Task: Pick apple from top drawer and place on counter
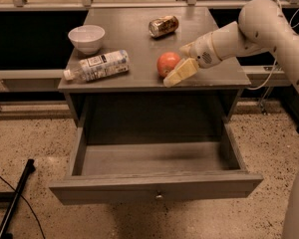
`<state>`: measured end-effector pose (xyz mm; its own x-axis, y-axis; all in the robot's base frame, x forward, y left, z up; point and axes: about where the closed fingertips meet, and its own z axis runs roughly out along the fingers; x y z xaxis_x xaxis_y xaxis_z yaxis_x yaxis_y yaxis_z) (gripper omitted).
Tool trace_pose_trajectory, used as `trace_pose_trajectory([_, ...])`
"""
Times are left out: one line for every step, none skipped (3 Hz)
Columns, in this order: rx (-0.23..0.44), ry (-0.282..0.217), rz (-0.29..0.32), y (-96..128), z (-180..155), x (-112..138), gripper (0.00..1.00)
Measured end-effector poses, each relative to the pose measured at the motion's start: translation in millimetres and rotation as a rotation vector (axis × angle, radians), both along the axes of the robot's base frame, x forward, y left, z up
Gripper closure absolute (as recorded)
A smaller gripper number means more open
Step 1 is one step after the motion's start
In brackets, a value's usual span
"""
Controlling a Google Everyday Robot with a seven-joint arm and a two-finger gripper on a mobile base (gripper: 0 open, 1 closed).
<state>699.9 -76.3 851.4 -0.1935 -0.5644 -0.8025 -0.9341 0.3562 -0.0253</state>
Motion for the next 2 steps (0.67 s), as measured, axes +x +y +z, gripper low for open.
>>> trace_pose_trajectory([0.005, -0.059, 0.037, -8, 12, -1, 0.0])
trace_pose_trajectory([0.042, -0.24, 0.108, -40, 55, -12, 0.0])
